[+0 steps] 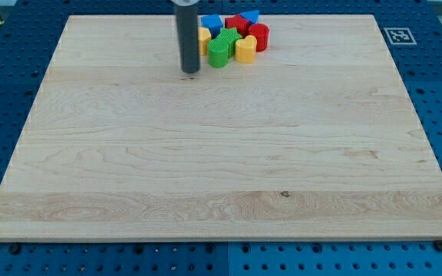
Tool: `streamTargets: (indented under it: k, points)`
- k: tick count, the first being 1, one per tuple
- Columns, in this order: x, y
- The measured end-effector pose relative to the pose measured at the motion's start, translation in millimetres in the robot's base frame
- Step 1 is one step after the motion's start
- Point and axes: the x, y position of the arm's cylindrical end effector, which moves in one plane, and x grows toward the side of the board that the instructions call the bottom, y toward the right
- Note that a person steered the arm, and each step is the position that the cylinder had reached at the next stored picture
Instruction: Push the group of blocks down
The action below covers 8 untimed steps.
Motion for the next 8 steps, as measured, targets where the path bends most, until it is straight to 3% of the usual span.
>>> streamTargets:
  k: [1, 2, 3, 5, 8]
  points:
    - [-32.3, -38.6]
    - [-101.7, -37.0]
    - [-143.8, -20.3]
    - [-143.4, 60.3]
    - [-137.5, 100.3]
